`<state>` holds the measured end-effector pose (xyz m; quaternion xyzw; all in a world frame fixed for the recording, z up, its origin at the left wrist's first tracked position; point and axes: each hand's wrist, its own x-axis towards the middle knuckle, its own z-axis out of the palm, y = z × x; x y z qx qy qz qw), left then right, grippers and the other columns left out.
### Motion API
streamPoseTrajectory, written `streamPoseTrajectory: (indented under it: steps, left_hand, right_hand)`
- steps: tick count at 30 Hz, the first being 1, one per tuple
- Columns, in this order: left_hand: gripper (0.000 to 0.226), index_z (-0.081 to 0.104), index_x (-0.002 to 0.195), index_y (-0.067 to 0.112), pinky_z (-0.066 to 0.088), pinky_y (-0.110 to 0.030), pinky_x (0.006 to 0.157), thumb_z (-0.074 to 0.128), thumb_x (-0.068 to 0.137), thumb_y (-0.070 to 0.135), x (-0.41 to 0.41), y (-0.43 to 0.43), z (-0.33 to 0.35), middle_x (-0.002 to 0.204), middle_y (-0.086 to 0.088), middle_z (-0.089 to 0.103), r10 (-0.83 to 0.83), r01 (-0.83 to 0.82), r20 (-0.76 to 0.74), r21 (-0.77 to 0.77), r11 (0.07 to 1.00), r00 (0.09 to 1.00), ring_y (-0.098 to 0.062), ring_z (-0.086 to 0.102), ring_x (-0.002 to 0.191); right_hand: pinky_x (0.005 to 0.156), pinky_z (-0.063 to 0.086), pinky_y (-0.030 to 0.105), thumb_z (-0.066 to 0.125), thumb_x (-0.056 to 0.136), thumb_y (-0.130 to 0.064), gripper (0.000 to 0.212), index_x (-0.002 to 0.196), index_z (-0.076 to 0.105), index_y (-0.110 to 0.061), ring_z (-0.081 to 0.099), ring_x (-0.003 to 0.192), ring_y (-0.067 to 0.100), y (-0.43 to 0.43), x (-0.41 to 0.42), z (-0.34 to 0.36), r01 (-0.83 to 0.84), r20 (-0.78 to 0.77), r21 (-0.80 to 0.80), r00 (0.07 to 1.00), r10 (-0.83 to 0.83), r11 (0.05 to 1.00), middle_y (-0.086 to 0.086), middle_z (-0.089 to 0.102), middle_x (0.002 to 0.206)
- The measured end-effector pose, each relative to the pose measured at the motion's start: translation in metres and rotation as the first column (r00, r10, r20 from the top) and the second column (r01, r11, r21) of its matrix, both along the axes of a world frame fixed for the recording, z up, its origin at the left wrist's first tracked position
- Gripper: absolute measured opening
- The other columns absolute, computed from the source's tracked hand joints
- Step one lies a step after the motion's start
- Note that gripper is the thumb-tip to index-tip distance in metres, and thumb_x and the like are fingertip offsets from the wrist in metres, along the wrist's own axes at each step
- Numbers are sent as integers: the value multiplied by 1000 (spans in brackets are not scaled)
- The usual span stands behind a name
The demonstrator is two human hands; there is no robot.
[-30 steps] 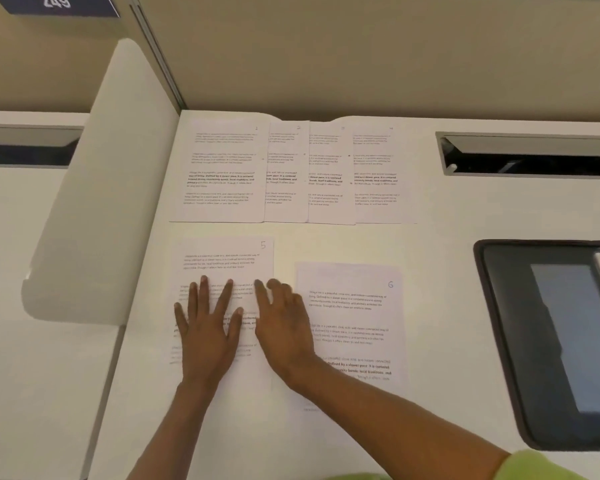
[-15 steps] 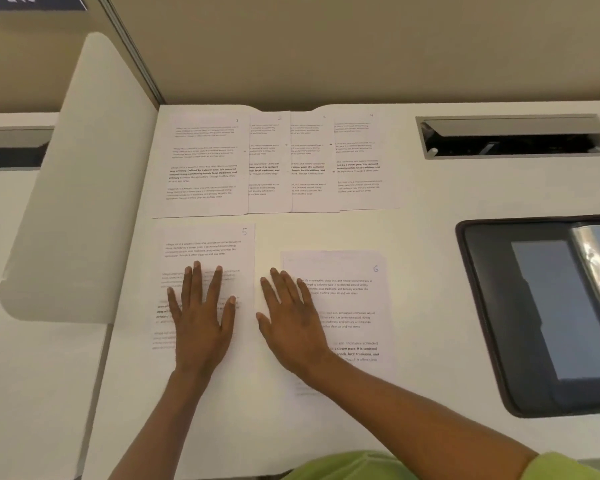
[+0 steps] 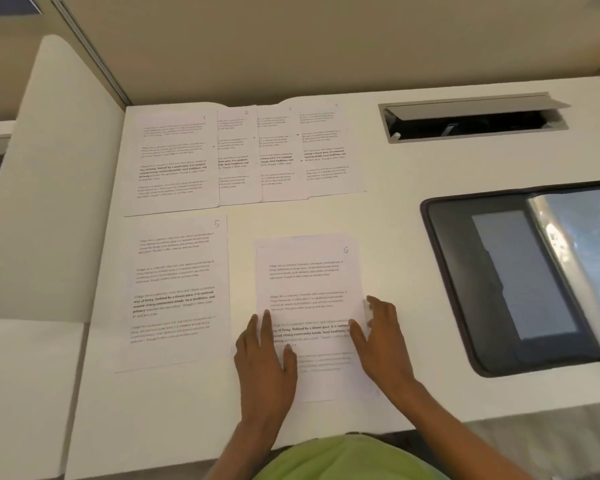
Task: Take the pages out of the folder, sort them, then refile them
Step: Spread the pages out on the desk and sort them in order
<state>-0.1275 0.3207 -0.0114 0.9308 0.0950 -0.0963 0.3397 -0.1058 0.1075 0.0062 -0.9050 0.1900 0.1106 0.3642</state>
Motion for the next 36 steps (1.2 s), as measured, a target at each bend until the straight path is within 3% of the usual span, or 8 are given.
streamPoseTrajectory:
  steps: [5,9,12,15,18,25,30,36]
  left_hand:
    - [73,23,165,19,23,-41,122,61,103,27,9,-12,7,164,-10,33,121,-123,-24,-91,988,992,-26,25,149]
    - [70,27,163,15,26,-35,118,62,103,22,16,-23,11,156,-9,42,150,-152,-20,-157,976,988,-24,31,142]
    - [70,26,163,16,29,-40,122,61,103,23,21,-43,12,154,-7,42,123,-127,-28,-201,971,992,-21,31,141]
    - [71,26,164,17,30,-44,123,62,103,23,24,-66,14,154,-5,42,94,-104,-50,-258,961,994,-19,30,141]
    - [71,25,164,16,28,-38,124,62,103,23,26,-86,16,157,-5,39,62,-77,-60,-293,953,996,-18,29,143]
    - [74,21,164,19,23,-37,126,62,103,26,34,-118,18,163,-3,33,-9,-19,-88,-304,953,996,-19,25,149]
    - [74,24,164,22,13,-44,126,64,103,33,42,-90,19,168,-3,28,-13,5,-47,-177,984,999,-22,22,154]
    - [82,37,160,12,16,-54,125,74,94,40,58,21,11,169,-18,25,99,-105,51,141,984,994,-35,18,157]
  right_hand:
    - [99,56,37,68,97,-31,58,147,41,-19,57,115,16,2,0,-1,76,-22,88,997,-75,993,-3,44,137]
    - [86,56,26,76,92,-19,46,132,54,-16,61,96,10,-16,6,-1,166,-25,180,986,-165,969,-1,61,117]
    - [76,54,16,77,90,-11,34,120,59,-12,61,86,-2,-37,11,2,223,-54,207,975,-217,953,-2,67,105]
    - [69,49,11,76,90,-7,27,111,60,-13,59,82,-4,-60,18,8,237,-40,165,971,-234,957,-4,66,100]
    - [74,56,23,77,89,-7,21,102,61,-13,63,82,6,-82,24,14,257,15,110,965,-260,960,-2,67,94]
    - [76,52,30,73,94,-25,22,107,55,-18,62,84,18,-120,26,30,277,53,-94,961,-273,956,-1,61,100]
    - [62,45,21,65,98,-37,18,93,63,-21,61,68,10,-129,16,36,260,154,-198,960,-232,945,-2,66,87]
    - [62,44,17,70,95,-24,11,95,69,-13,64,75,6,-124,20,57,280,214,43,935,-282,959,-2,69,91]
